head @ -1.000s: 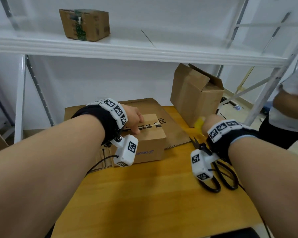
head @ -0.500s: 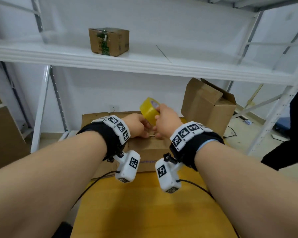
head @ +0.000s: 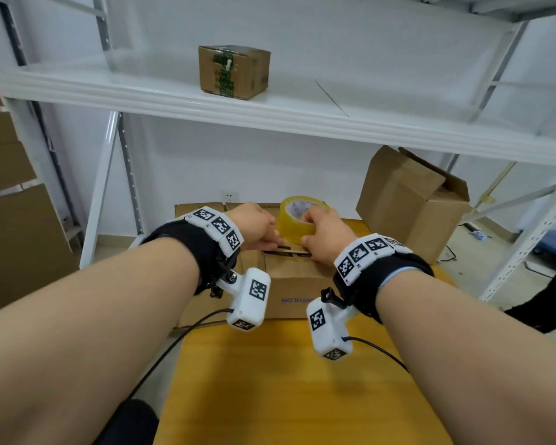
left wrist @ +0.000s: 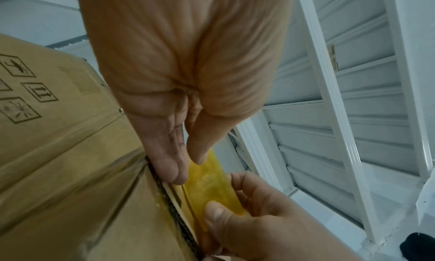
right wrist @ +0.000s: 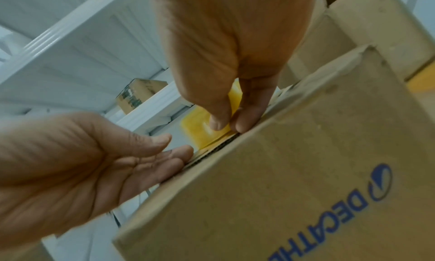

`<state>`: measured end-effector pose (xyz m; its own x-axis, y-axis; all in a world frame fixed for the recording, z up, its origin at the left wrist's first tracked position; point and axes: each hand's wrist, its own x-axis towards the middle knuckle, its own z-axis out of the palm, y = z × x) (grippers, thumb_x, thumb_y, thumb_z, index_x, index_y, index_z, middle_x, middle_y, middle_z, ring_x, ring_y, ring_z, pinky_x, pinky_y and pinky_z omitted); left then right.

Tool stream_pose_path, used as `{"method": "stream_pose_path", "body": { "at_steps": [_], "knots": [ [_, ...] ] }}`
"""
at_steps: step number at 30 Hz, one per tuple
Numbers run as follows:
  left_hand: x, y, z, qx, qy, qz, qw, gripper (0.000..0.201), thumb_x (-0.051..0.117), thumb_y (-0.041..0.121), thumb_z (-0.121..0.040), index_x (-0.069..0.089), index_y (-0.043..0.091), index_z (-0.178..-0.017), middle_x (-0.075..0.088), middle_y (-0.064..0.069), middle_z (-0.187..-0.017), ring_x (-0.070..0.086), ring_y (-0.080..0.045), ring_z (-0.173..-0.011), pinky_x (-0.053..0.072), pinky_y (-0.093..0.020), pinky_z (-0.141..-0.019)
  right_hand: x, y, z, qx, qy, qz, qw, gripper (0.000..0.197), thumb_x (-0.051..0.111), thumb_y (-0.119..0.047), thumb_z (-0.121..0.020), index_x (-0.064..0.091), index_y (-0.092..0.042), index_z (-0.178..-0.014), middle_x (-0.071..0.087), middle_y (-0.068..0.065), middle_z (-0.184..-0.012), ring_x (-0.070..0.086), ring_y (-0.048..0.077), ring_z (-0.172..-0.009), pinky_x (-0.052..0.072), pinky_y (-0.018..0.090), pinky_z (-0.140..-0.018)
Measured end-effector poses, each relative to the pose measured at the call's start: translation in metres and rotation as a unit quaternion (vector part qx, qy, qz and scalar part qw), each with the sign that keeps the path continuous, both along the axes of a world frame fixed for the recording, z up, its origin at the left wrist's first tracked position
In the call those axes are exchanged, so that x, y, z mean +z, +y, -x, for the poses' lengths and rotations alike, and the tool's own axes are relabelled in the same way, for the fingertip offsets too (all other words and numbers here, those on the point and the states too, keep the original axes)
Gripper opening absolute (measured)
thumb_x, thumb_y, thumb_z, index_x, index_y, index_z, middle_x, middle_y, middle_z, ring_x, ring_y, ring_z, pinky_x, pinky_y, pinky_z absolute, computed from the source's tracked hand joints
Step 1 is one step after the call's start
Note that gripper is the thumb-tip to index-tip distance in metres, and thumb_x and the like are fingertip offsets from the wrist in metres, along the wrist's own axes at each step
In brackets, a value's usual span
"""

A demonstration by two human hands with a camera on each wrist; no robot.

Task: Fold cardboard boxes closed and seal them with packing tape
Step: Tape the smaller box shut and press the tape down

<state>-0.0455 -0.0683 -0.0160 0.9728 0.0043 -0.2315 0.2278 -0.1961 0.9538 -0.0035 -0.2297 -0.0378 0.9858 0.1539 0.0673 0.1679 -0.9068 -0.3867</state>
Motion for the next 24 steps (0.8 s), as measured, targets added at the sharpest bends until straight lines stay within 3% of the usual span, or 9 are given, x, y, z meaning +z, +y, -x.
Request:
{"method": "stream_pose_path", "body": {
  "at_steps": [3, 5, 8, 10, 14, 17, 19, 20, 24],
  "knots": [
    [0.001, 0.001, -0.001, 0.014, -0.002, 0.010, 1.000, 0.022, 0.047, -0.012, -0.093, 0.056, -0.003, -0.111, 0.063, -0.016, -0.096, 0.065, -0.026, -0.096, 0.056, -0.037, -0.091, 0.001, -0.001, 0.002, 0.006, -0.003, -0.106, 0.994, 0.027, 0.063, -0.015, -0.092, 0.049, -0.032, -0.108, 0.046, 0.009, -0.129, 0.069, 0.035, -0.087, 0.062, 0.048, -0.076],
    [0.003, 0.002, -0.001, 0.015, 0.014, 0.024, 0.999, 0.019, 0.054, -0.008, -0.093, 0.055, -0.002, -0.110, 0.067, -0.016, -0.105, 0.066, -0.024, -0.104, 0.055, -0.035, -0.093, 0.000, -0.003, 0.005, 0.016, -0.007, -0.164, 0.986, 0.029, 0.063, -0.013, -0.093, 0.048, -0.035, -0.104, 0.048, 0.007, -0.125, 0.071, 0.034, -0.082, 0.063, 0.048, -0.069],
    [0.005, 0.003, 0.002, -0.027, 0.035, 0.057, 0.997, 0.027, 0.063, 0.015, -0.095, 0.061, 0.002, -0.119, 0.072, -0.011, -0.110, 0.069, -0.020, -0.103, 0.056, -0.029, -0.086, -0.006, -0.003, 0.010, 0.061, -0.025, -0.181, 0.981, 0.036, 0.065, -0.014, -0.091, 0.045, -0.044, -0.096, 0.050, 0.003, -0.123, 0.068, 0.033, -0.090, 0.061, 0.052, -0.080],
    [0.006, 0.003, 0.003, -0.038, 0.041, 0.069, 0.996, 0.033, 0.066, 0.031, -0.092, 0.065, 0.009, -0.117, 0.074, -0.009, -0.105, 0.069, -0.020, -0.100, 0.054, -0.032, -0.091, -0.010, -0.002, 0.015, 0.079, -0.034, -0.174, 0.981, 0.038, 0.067, -0.014, -0.089, 0.046, -0.044, -0.096, 0.052, 0.000, -0.120, 0.066, 0.029, -0.099, 0.056, 0.051, -0.091],
    [0.005, 0.001, -0.001, 0.007, 0.041, 0.105, 0.994, 0.035, 0.074, 0.025, -0.086, 0.064, 0.012, -0.117, 0.075, -0.007, -0.101, 0.070, -0.021, -0.098, 0.054, -0.038, -0.093, -0.004, -0.006, 0.021, 0.091, -0.029, -0.158, 0.983, 0.040, 0.073, -0.007, -0.083, 0.052, -0.033, -0.104, 0.052, -0.005, -0.121, 0.056, 0.021, -0.112, 0.047, 0.040, -0.101],
    [0.005, 0.001, -0.003, 0.025, 0.042, 0.141, 0.989, 0.034, 0.072, 0.010, -0.085, 0.062, 0.008, -0.118, 0.074, -0.009, -0.098, 0.071, -0.023, -0.094, 0.056, -0.038, -0.084, 0.007, -0.005, 0.023, 0.095, 0.039, -0.259, 0.960, 0.041, 0.060, 0.009, -0.081, 0.057, -0.029, -0.096, 0.058, -0.006, -0.114, 0.065, 0.027, -0.090, 0.058, 0.041, -0.080],
    [0.007, 0.002, -0.003, 0.024, 0.036, 0.157, 0.987, 0.030, 0.069, 0.003, -0.086, 0.061, 0.008, -0.115, 0.073, -0.011, -0.100, 0.071, -0.025, -0.095, 0.056, -0.041, -0.083, 0.012, -0.002, 0.023, 0.068, 0.056, -0.346, 0.934, 0.034, 0.046, 0.006, -0.085, 0.058, -0.025, -0.092, 0.064, -0.003, -0.113, 0.061, 0.023, -0.061, 0.051, 0.031, -0.053],
    [0.008, 0.002, -0.004, 0.021, 0.025, 0.156, 0.987, 0.028, 0.067, 0.001, -0.087, 0.059, 0.010, -0.113, 0.072, -0.011, -0.103, 0.070, -0.027, -0.096, 0.056, -0.044, -0.085, 0.015, -0.001, 0.023, 0.049, 0.050, -0.383, 0.921, 0.032, 0.043, 0.004, -0.085, 0.059, -0.023, -0.090, 0.067, 0.000, -0.111, 0.056, 0.021, -0.052, 0.046, 0.028, -0.046],
    [0.011, -0.001, -0.006, 0.031, -0.028, 0.143, 0.989, 0.041, 0.063, -0.008, -0.086, 0.054, 0.017, -0.117, 0.065, -0.009, -0.109, 0.066, -0.030, -0.101, 0.053, -0.055, -0.092, 0.023, -0.002, 0.016, -0.018, 0.033, -0.497, 0.867, 0.027, 0.042, 0.006, -0.083, 0.060, -0.014, -0.087, 0.074, 0.009, -0.091, 0.051, 0.017, -0.042, 0.043, 0.025, -0.044]
  ]
}}
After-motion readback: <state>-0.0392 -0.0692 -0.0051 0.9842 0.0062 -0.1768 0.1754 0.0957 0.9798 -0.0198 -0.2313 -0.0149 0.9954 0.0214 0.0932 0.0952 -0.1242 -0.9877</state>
